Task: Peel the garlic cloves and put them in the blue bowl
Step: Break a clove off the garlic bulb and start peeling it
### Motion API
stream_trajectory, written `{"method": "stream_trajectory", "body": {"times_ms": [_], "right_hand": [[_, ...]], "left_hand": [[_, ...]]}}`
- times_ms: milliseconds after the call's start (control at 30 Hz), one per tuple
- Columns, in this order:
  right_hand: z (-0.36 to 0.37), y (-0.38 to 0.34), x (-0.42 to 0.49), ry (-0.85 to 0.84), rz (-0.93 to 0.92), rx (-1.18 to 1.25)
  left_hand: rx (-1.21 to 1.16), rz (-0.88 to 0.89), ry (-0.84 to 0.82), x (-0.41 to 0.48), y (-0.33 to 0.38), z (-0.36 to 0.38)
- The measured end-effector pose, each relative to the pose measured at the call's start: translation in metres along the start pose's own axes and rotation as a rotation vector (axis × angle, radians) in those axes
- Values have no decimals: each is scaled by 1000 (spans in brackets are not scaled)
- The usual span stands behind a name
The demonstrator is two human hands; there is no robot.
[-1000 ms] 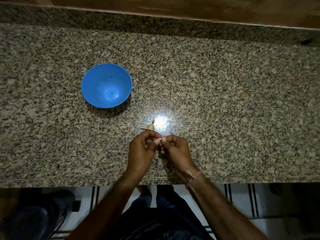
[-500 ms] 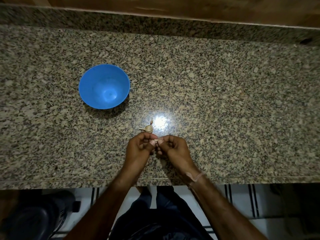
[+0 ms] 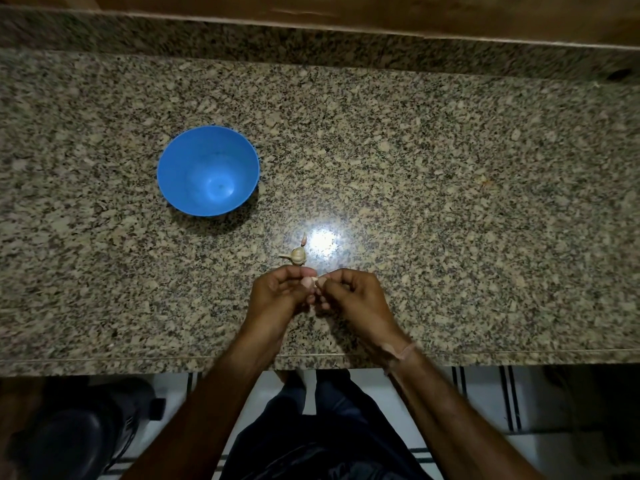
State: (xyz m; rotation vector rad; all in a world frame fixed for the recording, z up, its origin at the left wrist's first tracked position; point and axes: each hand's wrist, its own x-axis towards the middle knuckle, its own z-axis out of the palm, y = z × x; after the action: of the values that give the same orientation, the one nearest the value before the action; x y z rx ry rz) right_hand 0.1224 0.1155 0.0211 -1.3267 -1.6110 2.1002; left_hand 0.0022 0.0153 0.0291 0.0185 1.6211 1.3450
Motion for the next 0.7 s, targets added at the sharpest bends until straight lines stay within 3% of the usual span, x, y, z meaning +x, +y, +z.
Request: {"method": "stream_trajectory", "body": {"times_ms": [67, 133, 233, 300, 367, 467, 567, 700], "right_hand": [[-1, -1, 1, -43, 151, 198], [-1, -1, 0, -33, 122, 148], [-2, 0, -3, 64, -305, -437], [1, 0, -5, 96, -476, -650], [4, -2, -3, 85, -400, -543], [4, 1, 3, 54, -219, -322], [3, 4, 2, 87, -259, -351], [6, 7, -1, 122, -319, -426]], "left_hand": [[57, 90, -4, -1, -3, -1], [-64, -35, -17, 1, -3, -1], [-236, -273, -26, 4, 3, -1], [-293, -314, -27, 6, 5, 0], [-277, -238, -9, 4, 4, 0], [-75, -10, 49, 0, -2, 1], [-42, 63, 114, 3, -11, 4], [-88, 27, 142, 7, -17, 6]]}}
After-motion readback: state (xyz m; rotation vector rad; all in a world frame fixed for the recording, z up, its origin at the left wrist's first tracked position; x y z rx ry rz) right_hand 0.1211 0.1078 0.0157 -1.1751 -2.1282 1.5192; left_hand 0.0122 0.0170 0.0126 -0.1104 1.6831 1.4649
